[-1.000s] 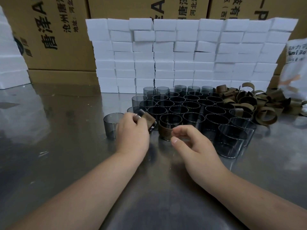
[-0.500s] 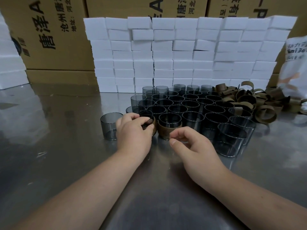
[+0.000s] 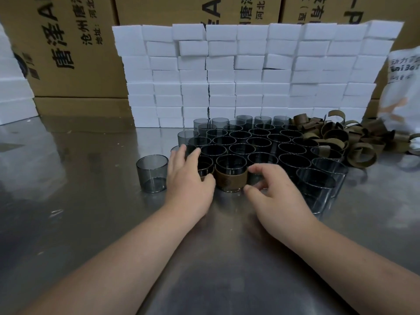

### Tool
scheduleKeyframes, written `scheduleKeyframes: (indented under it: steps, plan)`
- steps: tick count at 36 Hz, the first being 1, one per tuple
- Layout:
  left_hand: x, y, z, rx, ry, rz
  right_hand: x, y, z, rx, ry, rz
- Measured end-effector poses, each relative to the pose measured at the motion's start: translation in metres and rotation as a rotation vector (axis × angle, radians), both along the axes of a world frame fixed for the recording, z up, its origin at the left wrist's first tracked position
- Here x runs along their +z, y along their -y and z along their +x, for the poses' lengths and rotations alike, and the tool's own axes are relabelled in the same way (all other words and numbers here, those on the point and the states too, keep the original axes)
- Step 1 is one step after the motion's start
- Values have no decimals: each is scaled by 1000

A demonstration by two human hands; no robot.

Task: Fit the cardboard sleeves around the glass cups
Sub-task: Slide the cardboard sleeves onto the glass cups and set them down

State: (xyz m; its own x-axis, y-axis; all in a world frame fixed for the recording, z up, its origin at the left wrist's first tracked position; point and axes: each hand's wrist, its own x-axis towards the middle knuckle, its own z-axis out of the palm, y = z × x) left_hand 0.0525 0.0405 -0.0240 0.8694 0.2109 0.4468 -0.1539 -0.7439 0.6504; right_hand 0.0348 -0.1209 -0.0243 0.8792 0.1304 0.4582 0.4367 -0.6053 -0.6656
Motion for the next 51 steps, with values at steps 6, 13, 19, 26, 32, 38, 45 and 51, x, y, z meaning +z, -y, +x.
scheduleKeyframes:
  steps: [6,13,19,26,32,38,45,51]
  plan:
    - [7,7,-15,-133,193,80,8,16,15,-23,-72,-113]
    - [4,14,-25,-338,111,67,-1,12,26,-15,-99,-245]
    - [-9,14,-14,-347,-92,-20,-2,7,25,-117,-19,-210]
    - [-13,12,-8,-366,-130,-39,3,5,19,-272,52,-120]
    - [-11,14,-9,-390,-130,-80,9,4,10,-255,191,3]
    - [-9,14,-12,-448,-113,-130,9,-1,-2,-80,291,171]
    - [-2,18,-17,-555,-44,-283,4,-5,-5,123,305,323]
    - [-1,20,-17,-510,35,-255,0,-5,4,51,213,464]
